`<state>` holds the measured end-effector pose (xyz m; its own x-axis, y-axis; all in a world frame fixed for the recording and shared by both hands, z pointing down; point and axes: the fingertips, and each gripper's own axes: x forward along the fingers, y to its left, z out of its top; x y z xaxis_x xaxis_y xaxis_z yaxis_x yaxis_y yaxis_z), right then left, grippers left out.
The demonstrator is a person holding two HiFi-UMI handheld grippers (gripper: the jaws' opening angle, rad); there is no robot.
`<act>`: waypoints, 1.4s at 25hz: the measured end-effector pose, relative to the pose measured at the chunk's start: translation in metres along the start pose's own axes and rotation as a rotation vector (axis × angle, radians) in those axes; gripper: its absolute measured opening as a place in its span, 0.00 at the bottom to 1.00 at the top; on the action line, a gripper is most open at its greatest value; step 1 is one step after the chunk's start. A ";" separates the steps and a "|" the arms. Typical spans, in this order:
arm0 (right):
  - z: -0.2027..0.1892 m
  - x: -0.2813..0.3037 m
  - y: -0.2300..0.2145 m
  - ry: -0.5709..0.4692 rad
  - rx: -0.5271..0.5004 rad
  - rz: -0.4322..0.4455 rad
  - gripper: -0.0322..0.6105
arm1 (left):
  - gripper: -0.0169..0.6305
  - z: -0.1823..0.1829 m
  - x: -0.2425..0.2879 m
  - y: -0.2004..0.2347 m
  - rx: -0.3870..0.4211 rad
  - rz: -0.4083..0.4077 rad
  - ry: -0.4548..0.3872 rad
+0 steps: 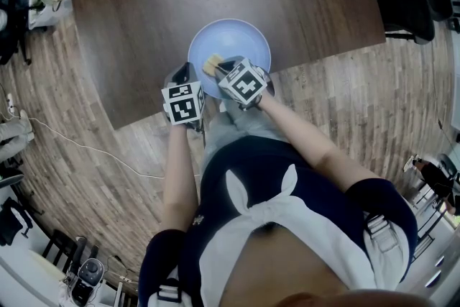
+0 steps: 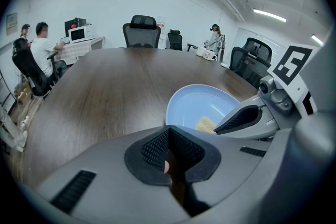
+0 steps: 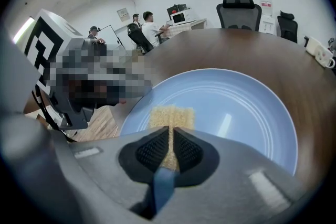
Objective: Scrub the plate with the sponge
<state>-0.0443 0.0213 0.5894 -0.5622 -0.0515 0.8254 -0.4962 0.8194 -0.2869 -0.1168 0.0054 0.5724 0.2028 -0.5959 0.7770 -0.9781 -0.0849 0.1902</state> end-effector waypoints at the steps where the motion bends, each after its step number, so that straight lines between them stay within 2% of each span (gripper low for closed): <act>1: 0.000 -0.001 -0.001 -0.001 0.002 -0.002 0.09 | 0.03 -0.002 0.000 -0.001 0.000 -0.002 0.000; 35: 0.003 -0.017 -0.054 -0.013 0.050 -0.105 0.09 | 0.03 -0.001 0.002 -0.001 0.009 -0.005 0.007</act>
<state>-0.0100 -0.0238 0.5895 -0.5138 -0.1437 0.8458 -0.5854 0.7794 -0.2232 -0.1157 0.0051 0.5746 0.2081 -0.5901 0.7800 -0.9774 -0.0954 0.1887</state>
